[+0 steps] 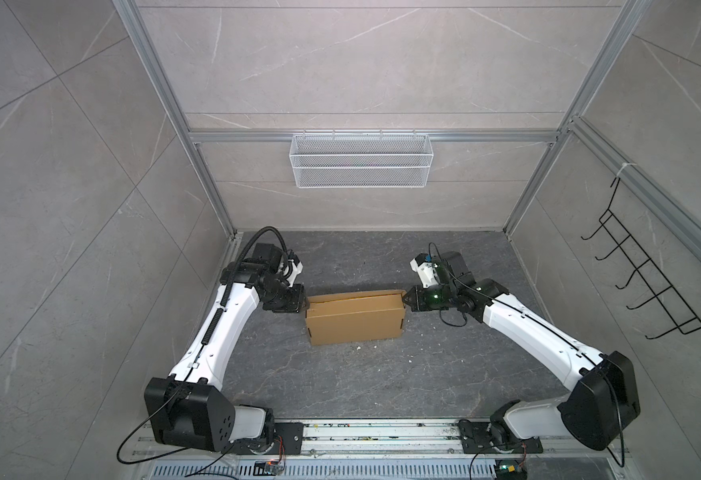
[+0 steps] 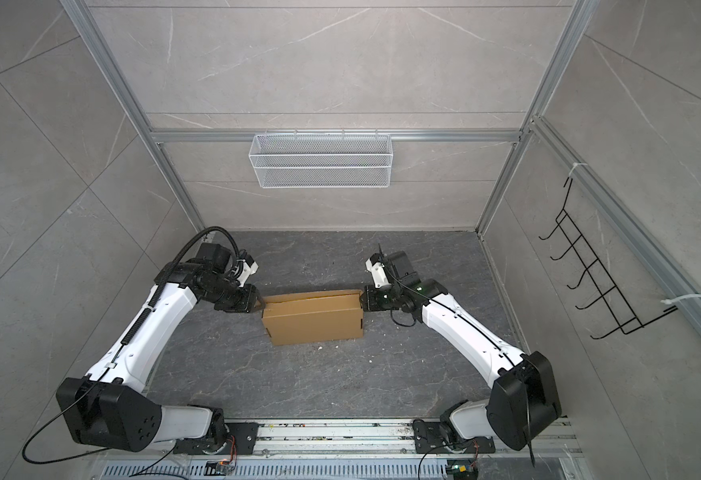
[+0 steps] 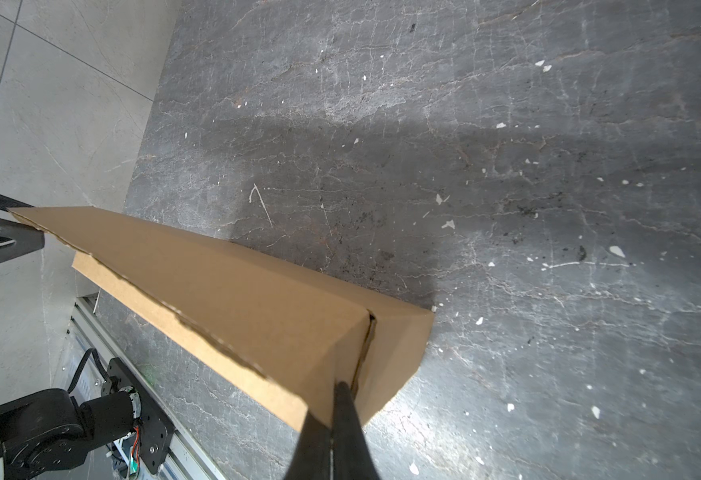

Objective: Fold the paper box

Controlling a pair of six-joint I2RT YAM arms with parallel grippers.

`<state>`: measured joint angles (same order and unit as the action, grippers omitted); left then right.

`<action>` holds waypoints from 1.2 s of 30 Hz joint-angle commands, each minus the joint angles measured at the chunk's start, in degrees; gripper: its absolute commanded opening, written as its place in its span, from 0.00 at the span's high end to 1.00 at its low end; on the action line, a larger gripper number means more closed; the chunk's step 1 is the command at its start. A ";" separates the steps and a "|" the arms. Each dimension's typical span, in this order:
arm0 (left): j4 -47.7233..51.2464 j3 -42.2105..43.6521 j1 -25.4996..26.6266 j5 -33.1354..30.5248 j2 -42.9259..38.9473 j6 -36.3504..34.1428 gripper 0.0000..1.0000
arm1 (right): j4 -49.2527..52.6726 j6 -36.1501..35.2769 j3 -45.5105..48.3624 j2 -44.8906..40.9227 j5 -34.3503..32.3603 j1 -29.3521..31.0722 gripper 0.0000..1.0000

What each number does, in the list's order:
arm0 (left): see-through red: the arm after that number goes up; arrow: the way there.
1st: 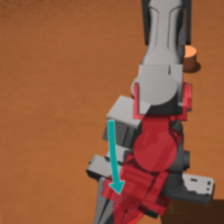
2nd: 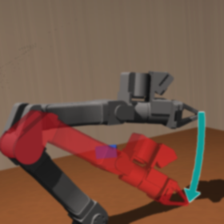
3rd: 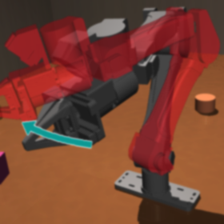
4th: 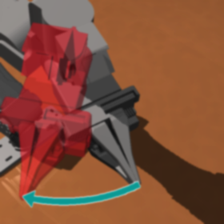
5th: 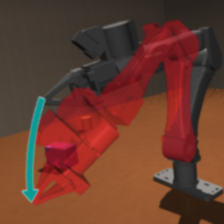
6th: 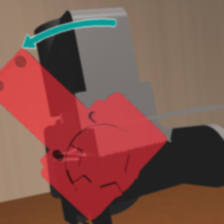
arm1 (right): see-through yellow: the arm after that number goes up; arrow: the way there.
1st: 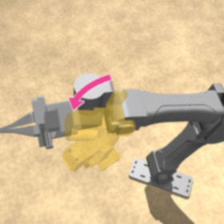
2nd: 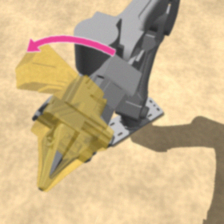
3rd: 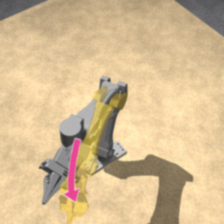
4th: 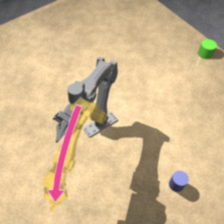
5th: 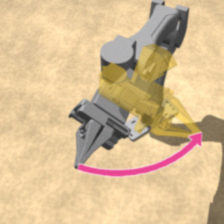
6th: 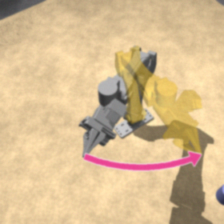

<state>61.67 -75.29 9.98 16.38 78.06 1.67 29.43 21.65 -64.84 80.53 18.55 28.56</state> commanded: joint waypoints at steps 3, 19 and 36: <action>-0.30 -0.32 -0.05 -1.67 0.98 -1.71 0.59 | 7.03 0.54 1.09 2.52 -0.18 1.06 1.00; -0.69 -1.96 -0.18 -1.81 3.42 -3.84 0.77 | 7.13 0.34 1.19 2.53 -0.35 1.11 1.00; 2.38 -5.83 -0.15 4.70 4.63 -1.04 0.85 | 6.57 0.85 1.15 2.71 -0.18 1.15 1.00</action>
<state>62.41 -79.29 9.91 18.02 82.11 -0.27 28.67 21.65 -64.84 80.95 18.17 28.86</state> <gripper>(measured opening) 0.153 0.048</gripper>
